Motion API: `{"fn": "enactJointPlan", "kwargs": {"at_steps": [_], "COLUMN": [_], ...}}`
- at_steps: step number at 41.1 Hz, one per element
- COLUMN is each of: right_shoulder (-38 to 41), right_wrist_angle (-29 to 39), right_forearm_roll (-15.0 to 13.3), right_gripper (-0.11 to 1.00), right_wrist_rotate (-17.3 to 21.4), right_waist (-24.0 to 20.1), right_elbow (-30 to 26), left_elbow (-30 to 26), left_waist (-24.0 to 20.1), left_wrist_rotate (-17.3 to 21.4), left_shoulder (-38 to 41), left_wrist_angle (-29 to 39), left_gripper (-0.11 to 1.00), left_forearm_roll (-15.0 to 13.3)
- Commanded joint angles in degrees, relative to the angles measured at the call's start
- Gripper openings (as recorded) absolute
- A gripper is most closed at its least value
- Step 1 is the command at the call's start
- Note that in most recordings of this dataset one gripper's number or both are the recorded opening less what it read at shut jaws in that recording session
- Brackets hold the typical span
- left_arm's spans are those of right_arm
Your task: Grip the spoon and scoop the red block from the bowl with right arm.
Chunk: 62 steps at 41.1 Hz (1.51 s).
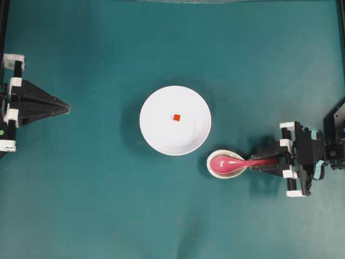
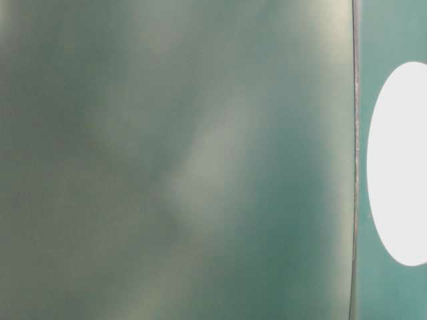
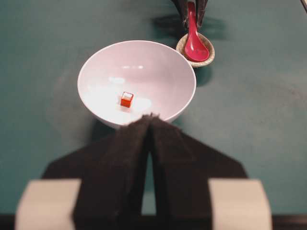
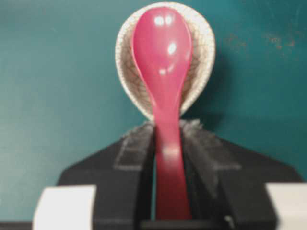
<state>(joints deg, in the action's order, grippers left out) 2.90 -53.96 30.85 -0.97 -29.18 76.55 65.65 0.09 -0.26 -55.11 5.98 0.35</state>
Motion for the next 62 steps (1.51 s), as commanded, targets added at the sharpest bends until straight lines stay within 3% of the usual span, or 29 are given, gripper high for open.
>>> {"fn": "enactJointPlan", "kwargs": {"at_steps": [1,32,43,62], "right_shoulder": [-0.9,-0.9,-0.9,-0.9], "right_wrist_angle": [-0.4,-0.6,-0.6,-0.9], "right_forearm_roll": [0.0,0.0,-0.1,-0.2], "right_gripper": [0.24,0.24,0.42,0.41], "right_wrist_rotate": [-0.1,-0.1,-0.3,-2.1], "right_waist": [-0.1,0.0,-0.1,0.0], "right_elbow": [-0.2,-0.4,-0.4,-0.6], "left_elbow": [-1.1,-1.1,-1.1,-1.1], "left_waist": [0.1,0.1,0.1,0.1], "left_wrist_rotate": [0.0,0.0,0.0,0.0], "left_shoulder": [0.5,0.4,0.5,0.5], "left_wrist_angle": [-0.3,-0.3,-0.3,-0.3], "left_gripper": [0.01,0.01,0.01,0.01], "left_forearm_roll": [0.1,0.1,0.1,0.1]}}
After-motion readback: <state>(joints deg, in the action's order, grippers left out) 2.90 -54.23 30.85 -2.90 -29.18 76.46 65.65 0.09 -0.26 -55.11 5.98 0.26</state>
